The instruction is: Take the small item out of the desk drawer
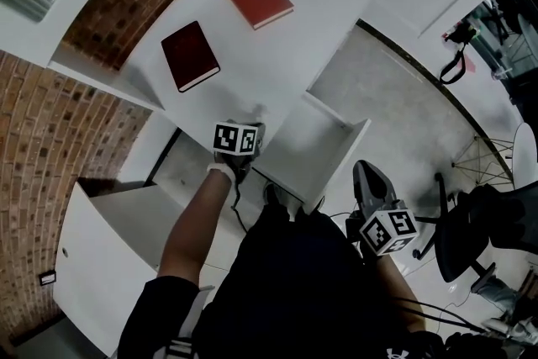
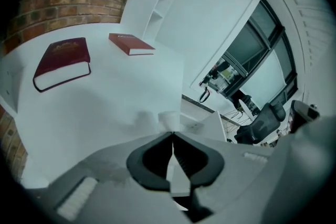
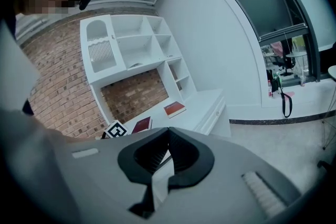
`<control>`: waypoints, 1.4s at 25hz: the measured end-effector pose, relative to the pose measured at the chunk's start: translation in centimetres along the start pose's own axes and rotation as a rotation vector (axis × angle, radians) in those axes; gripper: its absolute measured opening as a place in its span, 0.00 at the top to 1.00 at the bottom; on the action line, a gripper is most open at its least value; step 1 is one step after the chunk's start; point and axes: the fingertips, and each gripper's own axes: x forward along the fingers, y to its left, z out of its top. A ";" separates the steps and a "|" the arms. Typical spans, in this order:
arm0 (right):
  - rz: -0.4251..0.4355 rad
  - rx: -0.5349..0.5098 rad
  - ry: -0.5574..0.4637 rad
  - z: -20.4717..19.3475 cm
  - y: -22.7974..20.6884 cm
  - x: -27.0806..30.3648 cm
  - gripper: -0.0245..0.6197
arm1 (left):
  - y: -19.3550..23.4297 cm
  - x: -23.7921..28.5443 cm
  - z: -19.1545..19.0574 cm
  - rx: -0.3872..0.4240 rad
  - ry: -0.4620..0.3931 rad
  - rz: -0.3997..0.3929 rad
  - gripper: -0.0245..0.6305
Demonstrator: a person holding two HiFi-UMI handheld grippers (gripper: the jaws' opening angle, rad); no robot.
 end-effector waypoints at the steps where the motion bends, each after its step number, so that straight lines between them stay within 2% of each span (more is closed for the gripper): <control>1: 0.003 -0.004 -0.005 0.3 0.1 0.1 0.96 | 0.7 0.1 0.1 -0.016 0.009 0.002 0.95; 6: 0.014 -0.018 -0.021 1.4 0.8 0.5 0.96 | 2.9 0.9 0.1 -0.076 0.057 -0.010 0.95; 9: 0.015 -0.014 -0.022 1.5 0.8 0.6 0.96 | 3.7 1.2 0.2 -0.099 0.054 0.005 0.93; 10: 0.015 -0.013 -0.023 1.6 0.8 0.6 0.96 | 3.9 1.3 0.3 -0.102 0.048 0.010 0.91; 12: 0.014 -0.014 -0.025 1.7 0.8 0.7 0.96 | 3.9 1.3 0.3 -0.103 0.035 0.013 0.77; 14: 0.017 -0.017 -0.027 1.8 0.9 0.8 0.96 | 4.0 1.2 0.4 -0.102 0.025 0.021 0.71; 19: 0.027 -0.024 -0.028 1.9 1.1 1.1 0.96 | 4.4 -0.2 0.9 -0.104 -0.025 0.051 0.65; 24: 0.036 -0.031 -0.036 2.3 1.3 1.5 0.96 | 4.7 -3.2 2.4 -0.111 -0.110 0.083 0.64; 29: 0.065 -0.078 -0.052 3.4 2.3 2.4 0.96 | 2.7 -8.5 5.7 -0.007 -0.241 0.118 0.64; 35: 0.106 -0.167 -0.108 6.0 4.2 3.2 0.96 | -3.6 -14.9 9.0 -0.044 -0.495 0.012 0.66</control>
